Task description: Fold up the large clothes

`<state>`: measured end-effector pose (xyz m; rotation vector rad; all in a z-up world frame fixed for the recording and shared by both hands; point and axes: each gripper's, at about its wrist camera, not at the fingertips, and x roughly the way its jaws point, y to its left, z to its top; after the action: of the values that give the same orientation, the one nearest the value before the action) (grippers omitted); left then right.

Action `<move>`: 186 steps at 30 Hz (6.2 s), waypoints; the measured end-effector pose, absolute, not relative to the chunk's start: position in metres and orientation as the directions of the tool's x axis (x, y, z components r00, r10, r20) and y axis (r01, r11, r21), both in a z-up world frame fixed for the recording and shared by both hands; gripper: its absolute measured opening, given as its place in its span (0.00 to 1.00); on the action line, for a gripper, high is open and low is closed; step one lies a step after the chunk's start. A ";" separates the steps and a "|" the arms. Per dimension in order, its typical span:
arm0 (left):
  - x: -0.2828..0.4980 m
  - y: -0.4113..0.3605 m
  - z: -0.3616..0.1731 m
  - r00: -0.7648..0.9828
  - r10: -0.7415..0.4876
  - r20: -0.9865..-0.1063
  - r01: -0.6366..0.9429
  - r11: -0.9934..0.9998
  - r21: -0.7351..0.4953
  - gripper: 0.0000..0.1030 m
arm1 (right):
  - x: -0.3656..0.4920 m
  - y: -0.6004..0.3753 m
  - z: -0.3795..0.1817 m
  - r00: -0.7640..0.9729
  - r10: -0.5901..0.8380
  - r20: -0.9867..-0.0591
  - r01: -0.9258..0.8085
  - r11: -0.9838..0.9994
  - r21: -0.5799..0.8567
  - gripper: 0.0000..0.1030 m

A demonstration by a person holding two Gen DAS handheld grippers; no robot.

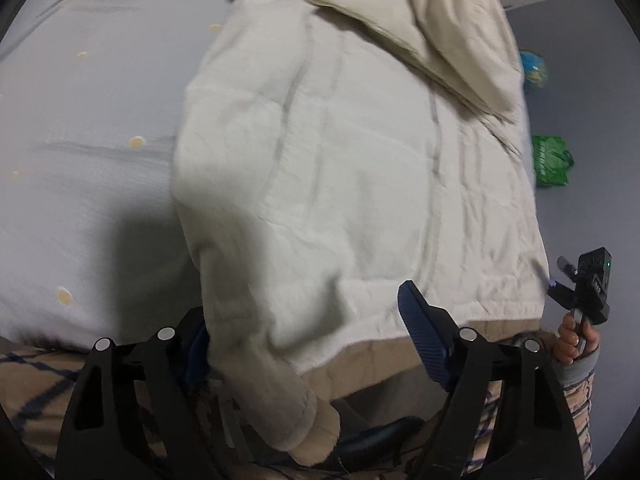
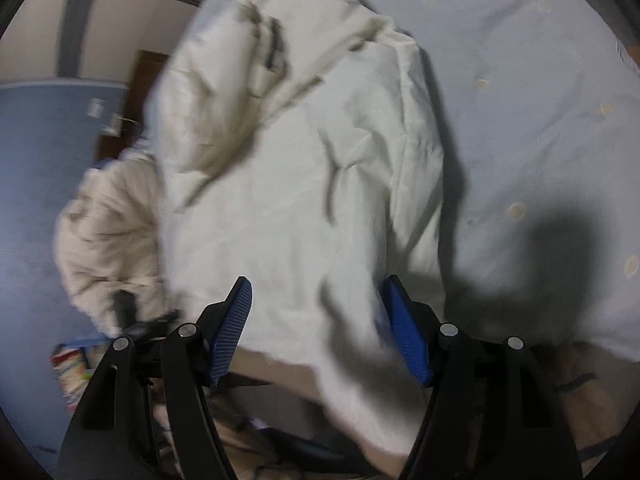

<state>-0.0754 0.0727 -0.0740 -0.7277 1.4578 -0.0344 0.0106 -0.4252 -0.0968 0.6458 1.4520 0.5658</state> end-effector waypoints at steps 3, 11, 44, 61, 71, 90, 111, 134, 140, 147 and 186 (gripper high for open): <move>-0.074 0.063 -0.070 0.172 -0.443 -0.880 -0.375 0.797 -0.474 0.68 | 0.002 -0.432 -0.082 0.082 0.750 -0.656 0.038 0.656 0.754 0.63; -0.068 0.055 -0.047 0.340 -0.470 -0.814 -0.317 0.758 -0.570 0.11 | 0.014 -0.442 -0.101 0.097 0.544 -0.834 0.171 0.816 0.552 0.63; -0.060 0.118 0.005 0.739 -0.481 -0.472 -0.217 0.492 -0.843 0.10 | 0.004 -0.433 -0.038 0.282 0.892 -0.354 -0.117 0.398 0.910 0.18; 0.016 0.165 0.049 0.819 -0.432 -0.378 -0.137 0.492 -0.860 0.10 | 0.123 -0.434 -0.029 0.578 0.816 -0.018 -0.082 0.080 0.993 0.17; 0.084 0.184 0.032 0.864 -0.402 -0.304 -0.133 0.400 -0.907 0.10 | 0.200 -0.428 -0.055 0.683 0.729 -0.047 0.001 0.064 0.998 0.16; 0.174 0.220 -0.047 0.849 -0.352 -0.395 -0.280 0.334 -0.900 0.33 | 0.317 -0.385 -0.166 0.685 0.674 -0.276 0.256 0.131 0.958 0.18; 0.179 0.124 0.033 0.854 -0.218 -0.472 -0.154 0.760 -0.631 0.88 | 0.290 -0.311 -0.052 0.579 0.733 -0.358 -0.042 0.465 0.884 0.59; 0.223 0.047 -0.058 0.544 -0.054 -0.837 -0.214 0.956 -0.201 0.91 | 0.257 -0.137 -0.077 0.530 0.372 -0.762 -0.400 0.902 0.163 0.68; 0.223 0.050 -0.073 0.484 -0.044 -0.874 -0.232 0.957 -0.176 0.91 | 0.265 -0.130 -0.099 0.490 0.369 -0.790 -0.431 0.890 0.149 0.70; 0.224 0.047 -0.082 0.467 -0.014 -0.884 -0.236 0.962 -0.140 0.91 | 0.271 -0.124 -0.119 0.489 0.357 -0.796 -0.445 0.887 0.125 0.70; 0.221 0.124 -0.063 0.513 -0.042 -0.858 -0.420 0.859 -0.293 0.88 | 0.315 -0.135 -0.064 0.497 0.457 -0.738 -0.331 0.886 0.325 0.79</move>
<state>0.2210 0.1239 -0.0632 -0.5092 1.0172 0.2394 0.3147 -0.1345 -0.0639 0.1475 0.9364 0.4791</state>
